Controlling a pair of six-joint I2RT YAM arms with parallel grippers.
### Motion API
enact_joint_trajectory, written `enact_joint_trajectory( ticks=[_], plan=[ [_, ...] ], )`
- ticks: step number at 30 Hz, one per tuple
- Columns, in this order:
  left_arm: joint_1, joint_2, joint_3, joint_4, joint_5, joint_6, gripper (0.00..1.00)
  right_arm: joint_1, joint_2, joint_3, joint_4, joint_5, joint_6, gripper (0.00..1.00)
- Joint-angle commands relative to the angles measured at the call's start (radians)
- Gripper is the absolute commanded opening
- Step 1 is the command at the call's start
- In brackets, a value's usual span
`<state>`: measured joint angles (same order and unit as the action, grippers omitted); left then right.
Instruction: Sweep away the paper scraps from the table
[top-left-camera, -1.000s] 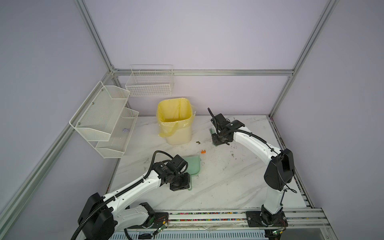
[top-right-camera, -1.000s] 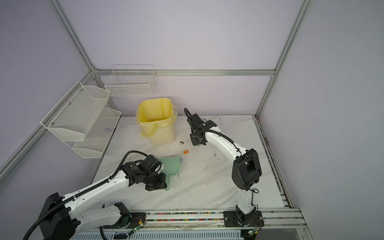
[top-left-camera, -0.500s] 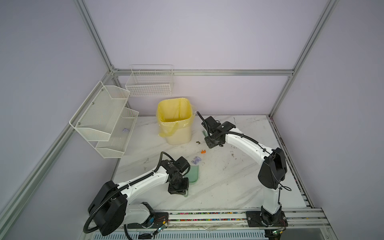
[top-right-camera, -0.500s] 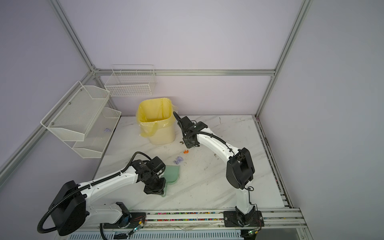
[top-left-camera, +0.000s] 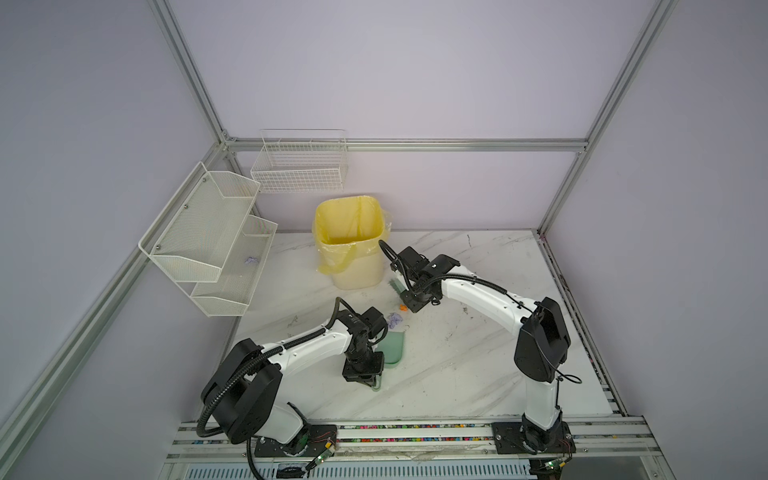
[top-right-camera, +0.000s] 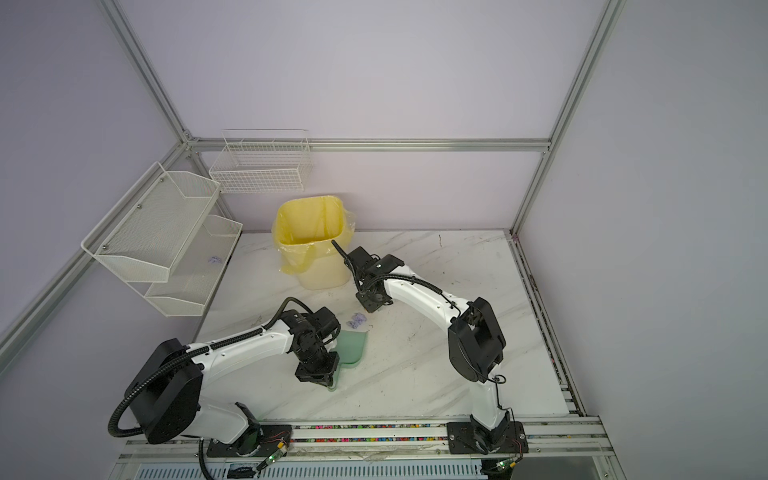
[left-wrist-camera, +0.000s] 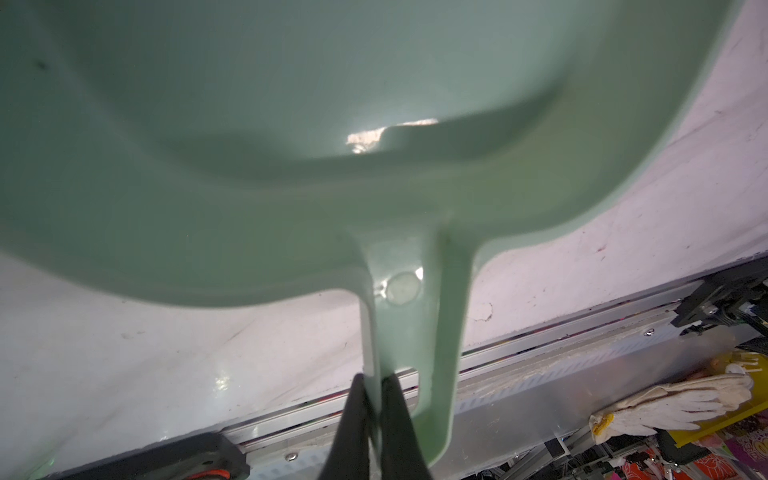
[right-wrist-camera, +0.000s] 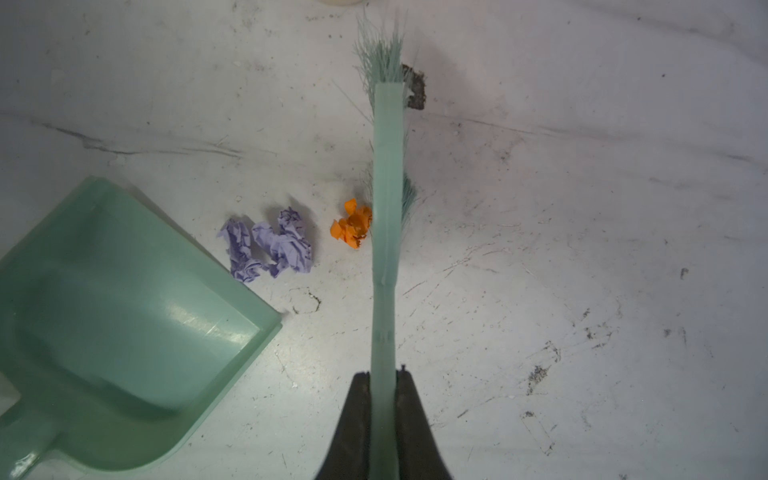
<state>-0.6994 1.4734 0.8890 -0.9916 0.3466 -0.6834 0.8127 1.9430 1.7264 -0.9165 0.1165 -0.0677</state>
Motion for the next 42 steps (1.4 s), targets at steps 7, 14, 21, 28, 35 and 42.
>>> enact_joint_trajectory(
  ticks=[7, 14, 21, 28, 35, 42],
  plan=[
    [0.077, 0.042, 0.087, -0.009, 0.040, 0.082, 0.00, 0.068, -0.123, -0.128, 0.046, -0.169, -0.115, 0.00],
    [0.111, 0.077, 0.098, -0.007, 0.049, 0.113, 0.00, 0.079, -0.230, -0.216, 0.074, -0.367, -0.124, 0.00],
    [0.115, 0.090, 0.097, -0.007, 0.031, 0.121, 0.00, 0.067, -0.284, -0.240, 0.079, -0.339, 0.002, 0.00],
    [0.123, 0.062, 0.068, -0.007, 0.037, 0.112, 0.00, -0.023, -0.276, -0.180, 0.112, -0.238, 0.072, 0.00],
    [0.149, 0.015, 0.011, -0.007, 0.054, 0.112, 0.00, -0.041, -0.180, -0.107, 0.246, -0.228, 0.136, 0.00],
    [0.178, -0.008, -0.028, -0.050, 0.067, 0.146, 0.00, -0.041, -0.118, -0.138, 0.410, -0.297, 0.208, 0.00]
  ],
)
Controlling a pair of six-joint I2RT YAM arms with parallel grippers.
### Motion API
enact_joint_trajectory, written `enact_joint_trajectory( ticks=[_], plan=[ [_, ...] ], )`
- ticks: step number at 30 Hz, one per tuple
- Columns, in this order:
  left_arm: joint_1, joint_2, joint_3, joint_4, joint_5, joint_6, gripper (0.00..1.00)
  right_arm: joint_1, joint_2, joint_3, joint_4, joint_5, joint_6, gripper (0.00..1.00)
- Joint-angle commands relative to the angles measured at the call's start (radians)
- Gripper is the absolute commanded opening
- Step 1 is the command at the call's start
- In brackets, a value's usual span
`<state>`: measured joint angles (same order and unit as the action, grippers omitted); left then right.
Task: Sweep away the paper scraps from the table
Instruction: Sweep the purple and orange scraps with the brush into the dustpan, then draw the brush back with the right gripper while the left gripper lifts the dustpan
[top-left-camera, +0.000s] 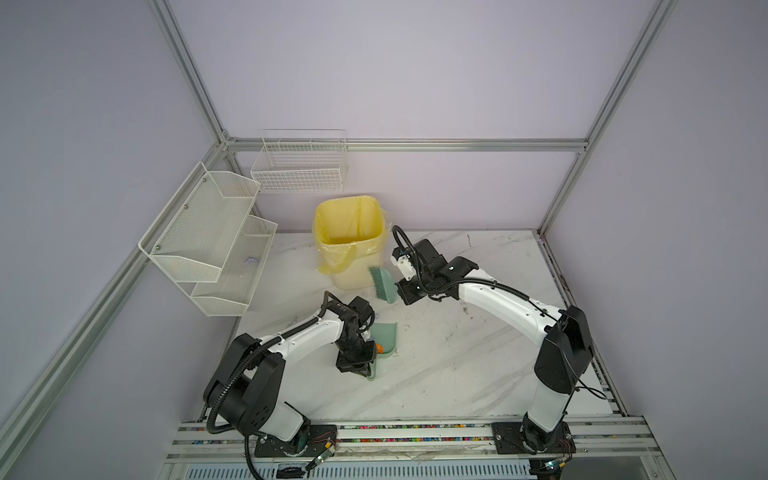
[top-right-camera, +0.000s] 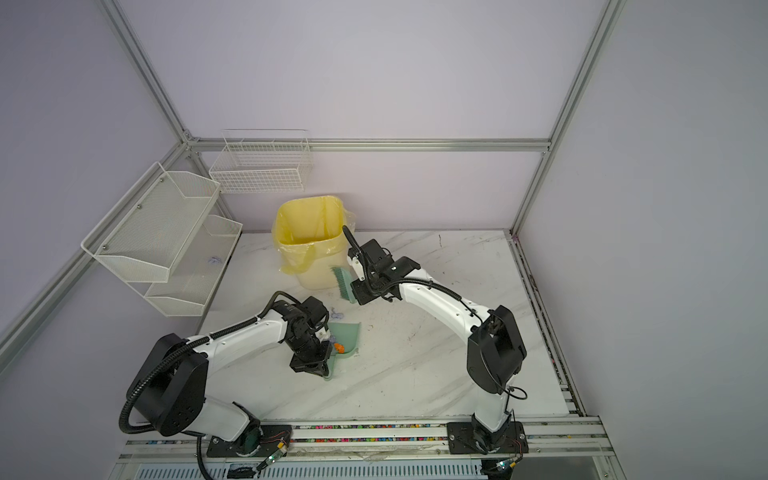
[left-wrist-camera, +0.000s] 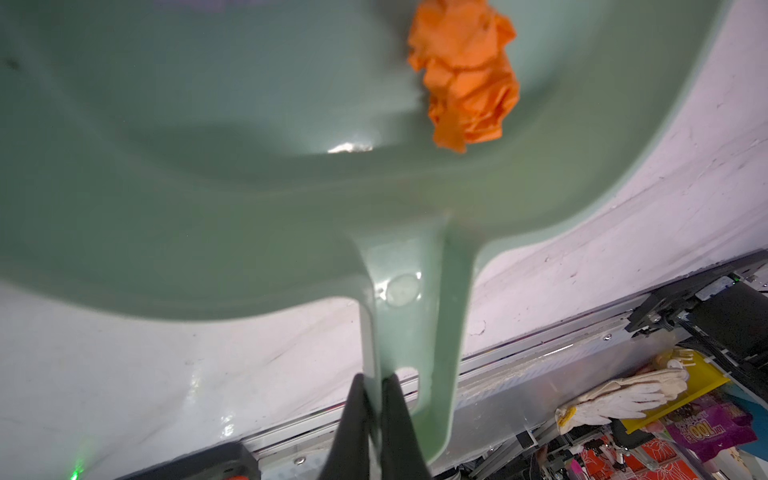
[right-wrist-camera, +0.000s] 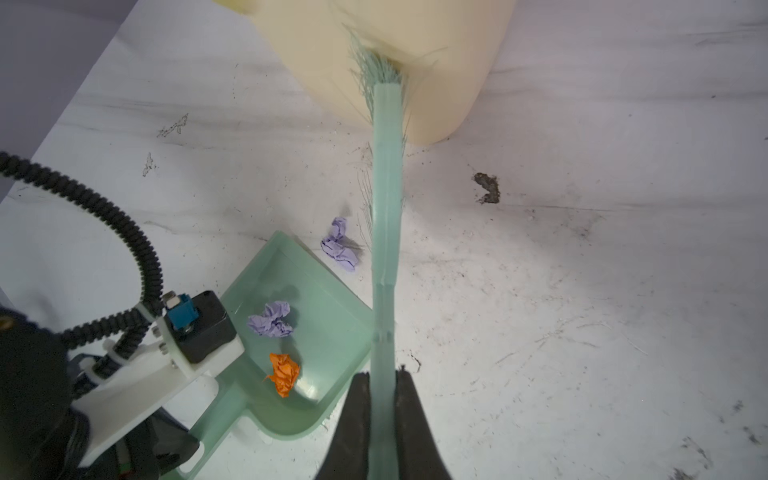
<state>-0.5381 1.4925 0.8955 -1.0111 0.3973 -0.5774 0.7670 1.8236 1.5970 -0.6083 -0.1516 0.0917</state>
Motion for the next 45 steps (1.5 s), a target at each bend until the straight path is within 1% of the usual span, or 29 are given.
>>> enact_joint_trajectory(
  ticks=[1, 3, 10, 12, 14, 16, 22, 27, 33, 36, 39, 42, 45],
  plan=[
    [0.021, -0.029, -0.037, -0.032, 0.017, 0.043, 0.00, 0.005, 0.002, -0.019, 0.124, -0.034, 0.057, 0.00],
    [0.032, -0.028, -0.042, -0.032, 0.021, 0.049, 0.00, 0.006, 0.004, -0.037, 0.163, -0.050, 0.073, 0.00],
    [0.057, -0.002, -0.040, -0.032, 0.022, 0.071, 0.00, 0.025, 0.049, -0.051, 0.205, -0.060, 0.068, 0.00],
    [0.061, 0.007, -0.040, -0.032, 0.021, 0.077, 0.00, 0.040, 0.072, -0.041, 0.191, -0.036, 0.050, 0.00],
    [0.066, 0.019, -0.040, -0.036, 0.020, 0.088, 0.00, 0.051, 0.097, -0.019, 0.153, -0.040, 0.017, 0.00],
    [0.070, 0.032, -0.034, -0.043, 0.022, 0.098, 0.00, 0.062, 0.099, -0.019, 0.138, -0.043, 0.009, 0.00],
    [0.079, 0.059, 0.004, -0.050, 0.011, 0.102, 0.00, 0.099, 0.009, -0.110, 0.129, -0.052, 0.045, 0.00],
    [0.084, 0.068, 0.019, -0.068, -0.033, 0.102, 0.00, 0.115, -0.112, -0.214, 0.117, -0.074, 0.093, 0.00],
    [0.086, 0.056, 0.048, -0.078, -0.057, 0.079, 0.00, 0.120, -0.260, -0.329, 0.111, -0.099, 0.142, 0.00],
    [0.087, 0.049, 0.077, -0.100, -0.083, 0.074, 0.00, 0.119, -0.314, -0.339, 0.114, -0.085, 0.152, 0.00],
    [0.086, 0.033, 0.102, -0.116, -0.097, 0.068, 0.00, 0.118, -0.345, -0.323, 0.110, -0.043, 0.164, 0.00],
    [0.086, -0.005, 0.112, -0.121, -0.101, 0.062, 0.00, 0.111, -0.356, -0.302, 0.105, -0.004, 0.174, 0.00],
    [0.081, -0.060, 0.126, -0.121, -0.129, 0.050, 0.00, 0.075, -0.371, -0.302, 0.110, 0.020, 0.180, 0.00]
  ],
)
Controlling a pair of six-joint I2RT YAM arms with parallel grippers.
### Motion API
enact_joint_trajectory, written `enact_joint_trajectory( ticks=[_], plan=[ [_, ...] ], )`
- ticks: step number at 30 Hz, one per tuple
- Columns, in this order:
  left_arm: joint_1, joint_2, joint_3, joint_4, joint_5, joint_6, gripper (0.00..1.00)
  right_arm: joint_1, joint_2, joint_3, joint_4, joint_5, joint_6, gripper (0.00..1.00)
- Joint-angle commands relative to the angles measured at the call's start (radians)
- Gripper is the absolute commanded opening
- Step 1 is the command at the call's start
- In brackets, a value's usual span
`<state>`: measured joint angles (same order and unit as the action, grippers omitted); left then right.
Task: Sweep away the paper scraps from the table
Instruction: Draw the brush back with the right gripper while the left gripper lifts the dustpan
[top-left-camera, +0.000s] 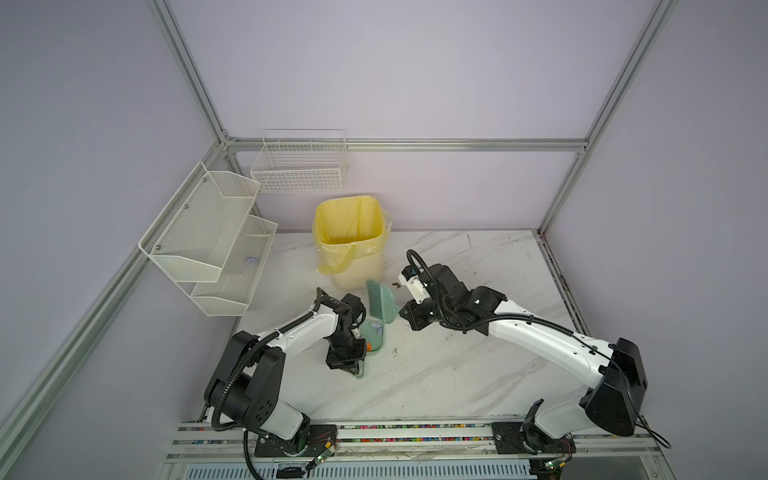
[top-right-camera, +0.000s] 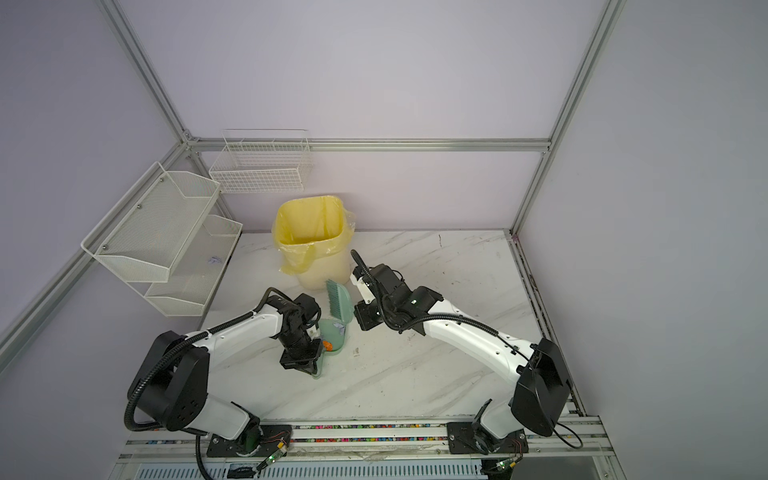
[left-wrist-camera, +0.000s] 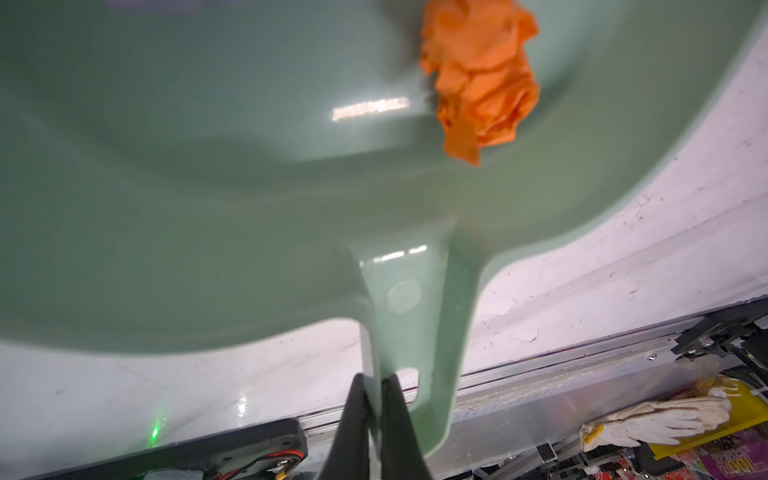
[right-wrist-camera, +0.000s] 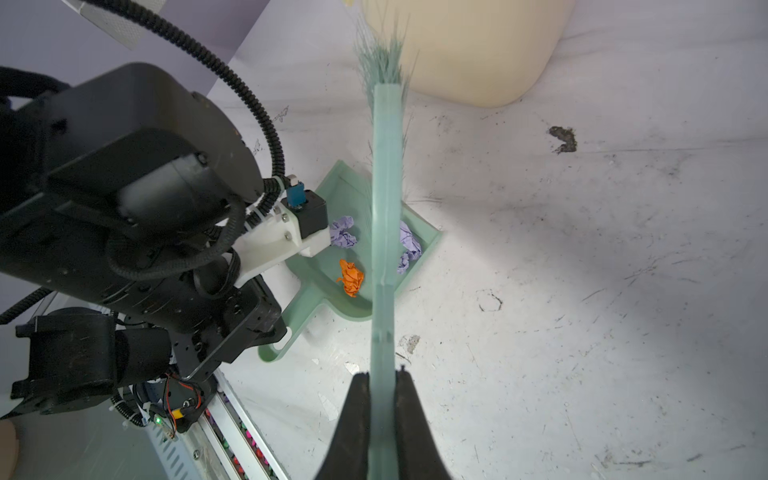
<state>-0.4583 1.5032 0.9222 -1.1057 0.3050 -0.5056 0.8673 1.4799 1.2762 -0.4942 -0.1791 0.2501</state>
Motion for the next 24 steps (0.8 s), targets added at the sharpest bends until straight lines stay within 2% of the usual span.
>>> enact_joint_trajectory(
  ticks=[1, 4, 12, 19, 24],
  plan=[
    [-0.002, -0.081, 0.107, -0.026, -0.046, -0.029, 0.00, -0.045, -0.037, 0.013, 0.000, 0.045, 0.023, 0.00],
    [-0.011, -0.150, 0.125, -0.018, -0.059, -0.043, 0.00, -0.109, -0.063, 0.000, 0.013, 0.026, 0.023, 0.00],
    [-0.079, -0.155, 0.213, -0.022, -0.093, -0.061, 0.00, -0.266, -0.157, -0.023, 0.005, 0.063, 0.034, 0.00],
    [-0.146, -0.071, 0.448, -0.061, -0.105, -0.084, 0.00, -0.376, -0.213, -0.095, -0.002, 0.090, 0.024, 0.00],
    [-0.151, -0.023, 0.595, -0.079, -0.120, -0.091, 0.00, -0.450, -0.221, -0.118, -0.010, 0.079, 0.040, 0.00]
  ],
)
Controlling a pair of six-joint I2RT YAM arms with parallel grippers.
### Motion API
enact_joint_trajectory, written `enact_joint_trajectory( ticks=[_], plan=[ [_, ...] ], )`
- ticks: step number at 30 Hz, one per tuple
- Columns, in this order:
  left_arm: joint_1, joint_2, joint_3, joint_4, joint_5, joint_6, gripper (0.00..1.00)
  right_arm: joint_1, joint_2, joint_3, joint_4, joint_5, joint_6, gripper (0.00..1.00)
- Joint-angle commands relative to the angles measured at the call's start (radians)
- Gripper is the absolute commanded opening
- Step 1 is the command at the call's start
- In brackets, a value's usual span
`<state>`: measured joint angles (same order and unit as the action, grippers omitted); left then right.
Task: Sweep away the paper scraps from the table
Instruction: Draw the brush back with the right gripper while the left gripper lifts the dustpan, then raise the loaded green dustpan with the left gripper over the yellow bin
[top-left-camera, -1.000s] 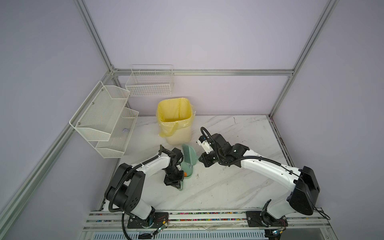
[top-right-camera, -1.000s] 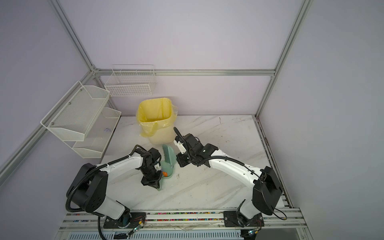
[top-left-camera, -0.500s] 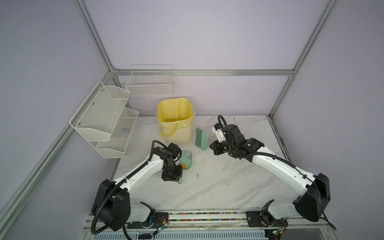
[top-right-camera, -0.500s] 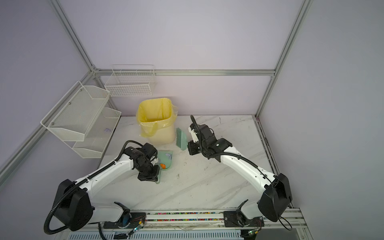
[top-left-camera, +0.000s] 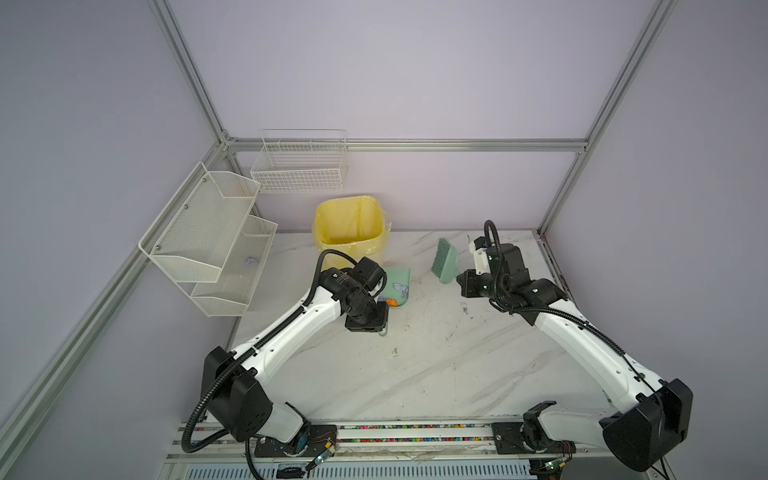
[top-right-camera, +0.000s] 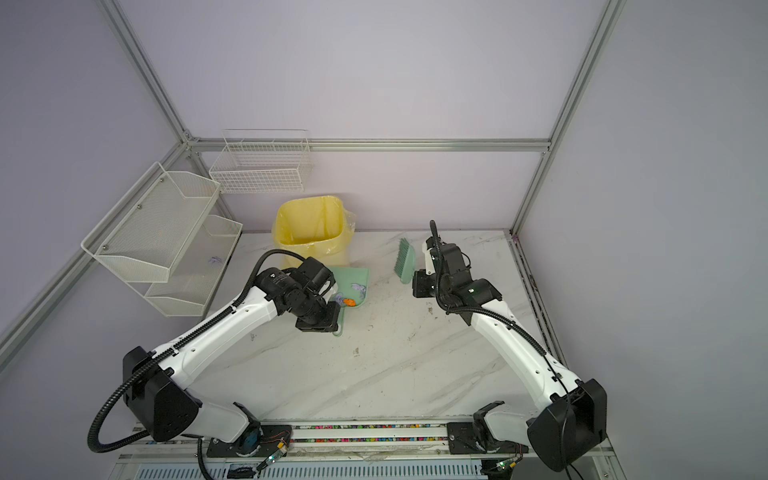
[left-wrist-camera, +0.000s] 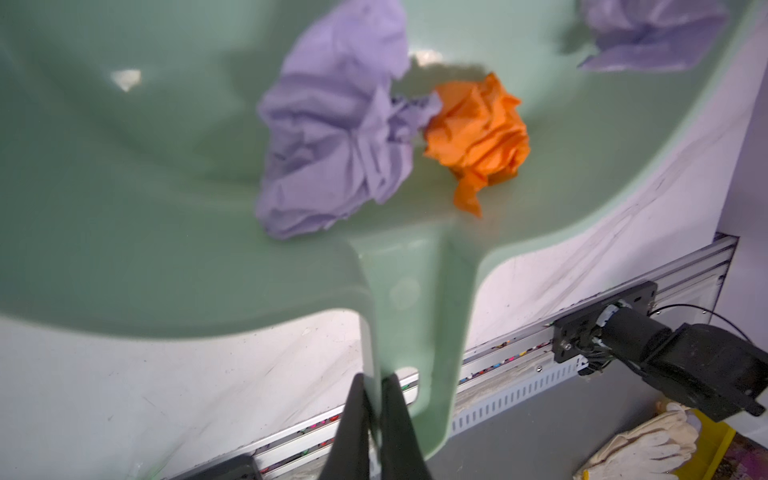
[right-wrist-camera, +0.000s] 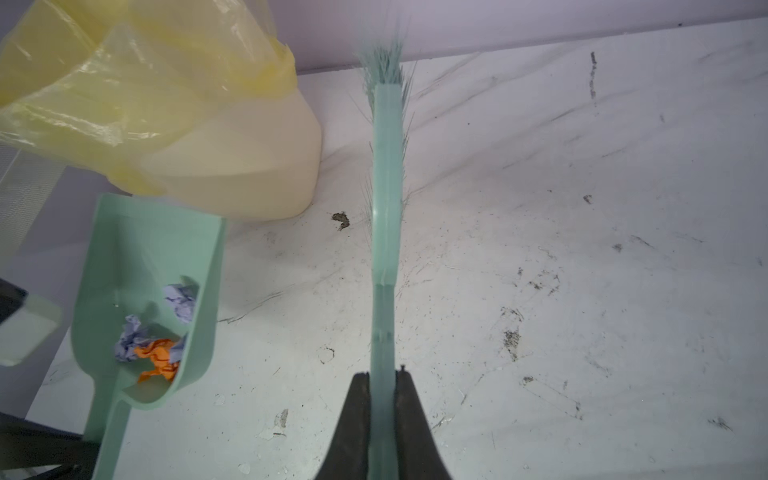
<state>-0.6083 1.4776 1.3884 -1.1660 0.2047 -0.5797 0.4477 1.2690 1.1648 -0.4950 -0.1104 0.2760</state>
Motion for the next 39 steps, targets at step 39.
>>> enact_joint_trajectory(
  ticks=[39],
  plan=[
    [0.205, 0.184, 0.603, 0.081, 0.250, -0.097, 0.00, -0.059, 0.014, 0.021, 0.029, -0.041, 0.020, 0.00]
  ],
)
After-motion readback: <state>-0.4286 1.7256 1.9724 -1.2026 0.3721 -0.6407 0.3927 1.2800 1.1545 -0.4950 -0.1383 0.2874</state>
